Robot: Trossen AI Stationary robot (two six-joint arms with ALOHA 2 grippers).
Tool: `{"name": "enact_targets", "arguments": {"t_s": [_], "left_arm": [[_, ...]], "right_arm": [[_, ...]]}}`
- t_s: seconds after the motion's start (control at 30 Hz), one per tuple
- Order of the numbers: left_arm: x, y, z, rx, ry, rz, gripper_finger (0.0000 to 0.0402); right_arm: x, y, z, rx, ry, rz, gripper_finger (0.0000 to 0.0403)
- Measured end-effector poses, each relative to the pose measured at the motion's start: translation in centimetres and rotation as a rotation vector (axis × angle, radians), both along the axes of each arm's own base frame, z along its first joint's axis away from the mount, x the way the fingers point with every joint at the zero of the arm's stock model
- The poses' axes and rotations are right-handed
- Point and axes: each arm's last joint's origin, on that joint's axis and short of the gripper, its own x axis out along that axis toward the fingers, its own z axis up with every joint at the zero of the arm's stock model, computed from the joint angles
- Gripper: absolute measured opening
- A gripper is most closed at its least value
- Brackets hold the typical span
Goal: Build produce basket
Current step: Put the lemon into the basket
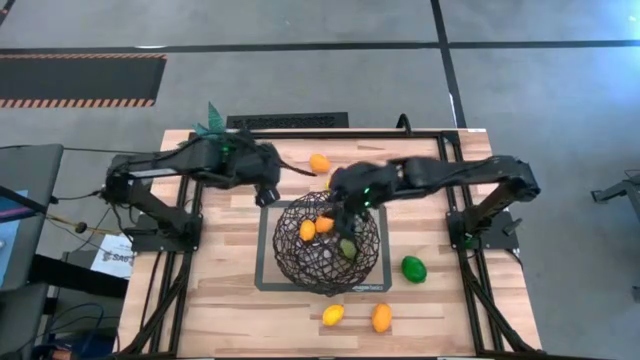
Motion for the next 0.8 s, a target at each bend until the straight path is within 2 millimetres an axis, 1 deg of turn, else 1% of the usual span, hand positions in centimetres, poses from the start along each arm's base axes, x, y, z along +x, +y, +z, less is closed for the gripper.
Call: {"name": "enact_targets", "arguments": {"t_s": [0.07,0.13,0.23,0.33,0.43,0.5,0.57,0.67,0.73,0.8], "left_arm": [[1.1,0.9,-1.7,-0.071,-0.001,-0.069,0.0240],[2.1,1.8,-3.3,-0.099,-0.028,-0.116,0.0240],[3.3,3.6,-5.9,-0.039,-0.071,-0.095,0.0240],[3.6,5.9,-8.0,0.002,-0.079,-0.018,0.0240],[3.4,8.0,-9.8,-0.015,0.013,-0.005,0.0240],[3.5,9.3,-10.8,-0.086,0.055,-0.064,0.0240],[4.0,10.3,-11.7,-0.180,0.050,-0.178,0.0240],[4.8,11.1,-13.0,-0.263,0.046,-0.314,0.0240],[5.3,11.4,-13.7,-0.263,0.054,-0.332,0.0240],[5.9,11.4,-13.9,-0.257,0.049,-0.329,0.0240]], "right_arm": [[-0.8,-0.3,1.8,-0.022,-0.025,0.000,0.0231],[-1.9,-0.7,3.8,-0.042,-0.075,-0.027,0.0231],[-3.9,-1.3,5.6,-0.066,-0.074,-0.102,0.0230],[-6.4,-2.1,6.2,-0.066,-0.010,-0.244,0.0230],[-9.3,-2.6,6.7,-0.046,0.046,-0.390,0.0230],[-11.1,-2.7,6.9,-0.023,0.073,-0.467,0.0230],[-12.4,-2.5,7.1,-0.008,0.087,-0.511,0.0230],[-13.7,-2.1,7.3,-0.009,0.093,-0.539,0.0230],[-14.7,-2.0,7.5,-0.019,0.098,-0.535,0.0230],[-15.3,-1.9,7.7,-0.034,0.095,-0.538,0.0230]]}}
